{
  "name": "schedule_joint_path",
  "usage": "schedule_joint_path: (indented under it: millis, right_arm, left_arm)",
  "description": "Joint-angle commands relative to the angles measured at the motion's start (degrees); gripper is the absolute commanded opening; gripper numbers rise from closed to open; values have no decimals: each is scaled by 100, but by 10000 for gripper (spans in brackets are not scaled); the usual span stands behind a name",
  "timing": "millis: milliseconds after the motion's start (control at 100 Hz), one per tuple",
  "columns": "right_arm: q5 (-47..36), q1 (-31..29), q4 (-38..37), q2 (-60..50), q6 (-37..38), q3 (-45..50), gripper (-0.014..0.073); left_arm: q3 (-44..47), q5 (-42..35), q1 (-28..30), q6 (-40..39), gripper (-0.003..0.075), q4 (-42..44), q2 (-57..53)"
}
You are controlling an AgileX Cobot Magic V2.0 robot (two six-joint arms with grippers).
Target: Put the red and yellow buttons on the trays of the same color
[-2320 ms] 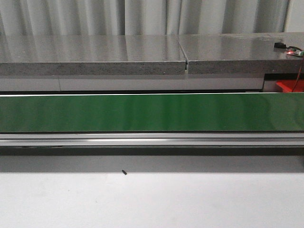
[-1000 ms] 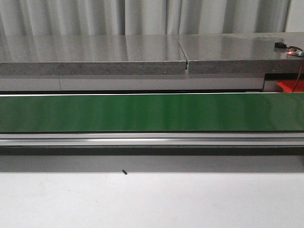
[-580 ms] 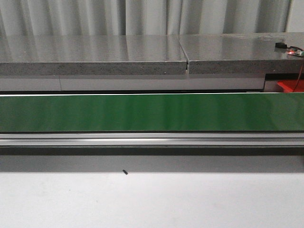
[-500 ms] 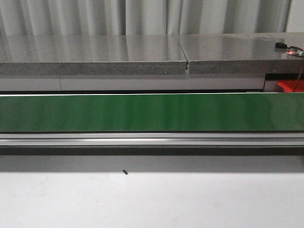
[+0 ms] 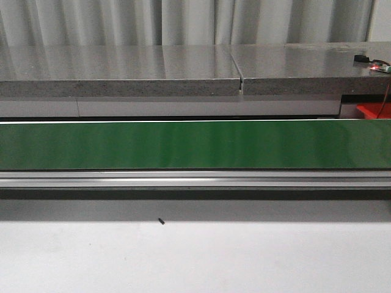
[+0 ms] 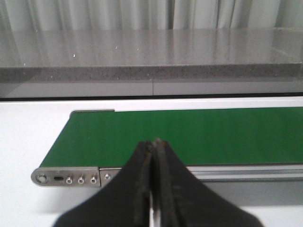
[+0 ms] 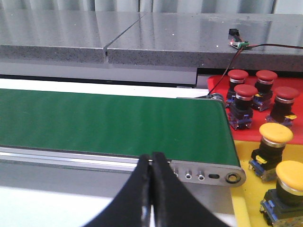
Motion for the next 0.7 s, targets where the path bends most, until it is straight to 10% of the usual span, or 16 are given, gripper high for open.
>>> schedule_joint_path:
  millis: [0, 690]
  right_arm:
    - [-454, 5, -84, -108, -6, -86, -69]
    - [-454, 5, -84, -108, -6, -86, -69]
  left_arm:
    - [71, -810, 51, -257, -20, 55, -173]
    - [250, -1203, 51, -286, -20, 414, -173]
